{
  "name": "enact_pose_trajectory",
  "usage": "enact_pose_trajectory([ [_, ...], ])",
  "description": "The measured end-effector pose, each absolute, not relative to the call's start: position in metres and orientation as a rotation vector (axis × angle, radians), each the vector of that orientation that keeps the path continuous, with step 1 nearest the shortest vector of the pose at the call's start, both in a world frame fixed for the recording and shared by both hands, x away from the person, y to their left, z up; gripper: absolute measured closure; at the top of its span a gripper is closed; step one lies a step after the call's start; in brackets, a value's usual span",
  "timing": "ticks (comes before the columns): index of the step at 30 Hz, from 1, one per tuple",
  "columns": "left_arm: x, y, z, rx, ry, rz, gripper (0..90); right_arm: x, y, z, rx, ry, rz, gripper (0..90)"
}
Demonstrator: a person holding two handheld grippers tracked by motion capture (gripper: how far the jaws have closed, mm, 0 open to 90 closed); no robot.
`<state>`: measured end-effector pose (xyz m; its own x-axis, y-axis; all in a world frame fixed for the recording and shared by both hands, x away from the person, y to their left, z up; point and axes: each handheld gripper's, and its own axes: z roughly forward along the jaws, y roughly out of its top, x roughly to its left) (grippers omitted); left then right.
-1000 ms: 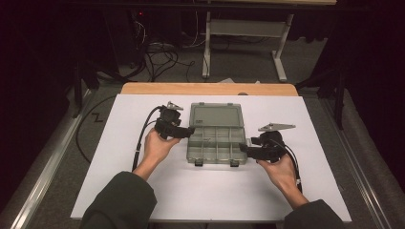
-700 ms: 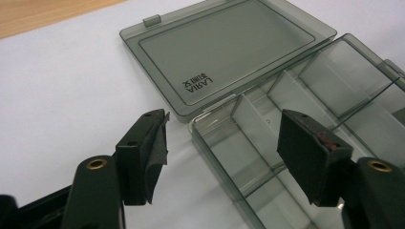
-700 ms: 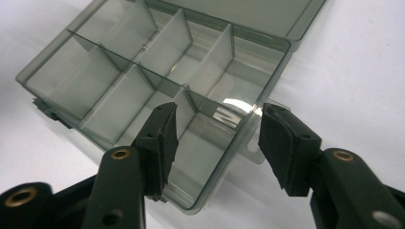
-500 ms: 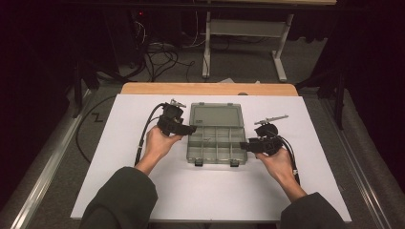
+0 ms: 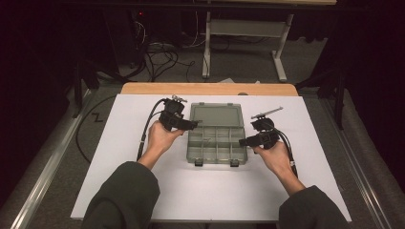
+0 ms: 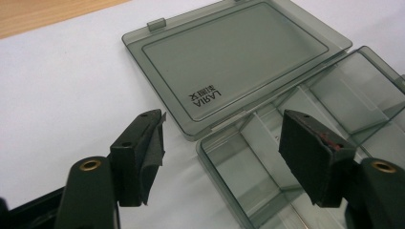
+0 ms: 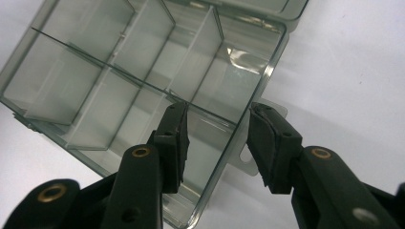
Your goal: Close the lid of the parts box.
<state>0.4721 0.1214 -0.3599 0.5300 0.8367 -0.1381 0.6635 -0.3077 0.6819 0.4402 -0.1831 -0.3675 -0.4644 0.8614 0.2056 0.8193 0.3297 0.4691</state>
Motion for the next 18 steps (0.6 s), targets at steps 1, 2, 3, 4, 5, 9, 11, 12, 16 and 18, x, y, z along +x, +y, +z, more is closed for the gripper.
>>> enact_pose_trajectory([
  [1, 0.473, 0.121, -0.360, 2.067, 1.217, 0.317, 31.6, 0.441, -0.182, -0.368, 1.585, 2.495, 0.795, 60.6],
  [2, 0.474, 0.121, -0.361, 2.069, 1.219, 0.315, 31.6, 0.442, -0.182, -0.368, 1.592, 2.497, 0.787, 60.7],
  [3, 0.475, 0.120, -0.361, 2.073, 1.220, 0.315, 31.7, 0.443, -0.182, -0.368, 1.601, 2.496, 0.781, 60.7],
  [4, 0.476, 0.120, -0.361, 2.079, 1.220, 0.314, 31.9, 0.444, -0.181, -0.369, 1.613, 2.493, 0.779, 60.7],
  [5, 0.477, 0.120, -0.362, 2.080, 1.222, 0.314, 31.9, 0.444, -0.181, -0.370, 1.613, 2.500, 0.769, 60.5],
  [9, 0.481, 0.120, -0.364, 2.079, 1.227, 0.303, 31.5, 0.445, -0.179, -0.372, 1.623, 2.505, 0.752, 58.7],
  [11, 0.483, 0.121, -0.366, 2.085, 1.233, 0.307, 30.6, 0.446, -0.179, -0.373, 1.622, 2.503, 0.747, 58.9],
  [12, 0.484, 0.122, -0.367, 2.088, 1.237, 0.300, 30.4, 0.447, -0.179, -0.373, 1.624, 2.501, 0.745, 59.1],
  [16, 0.489, 0.123, -0.371, 2.080, 1.252, 0.285, 29.9, 0.447, -0.177, -0.373, 1.625, 2.491, 0.726, 58.8],
  [18, 0.491, 0.123, -0.373, 2.084, 1.256, 0.281, 29.8, 0.446, -0.175, -0.373, 1.616, 2.489, 0.709, 57.5],
])
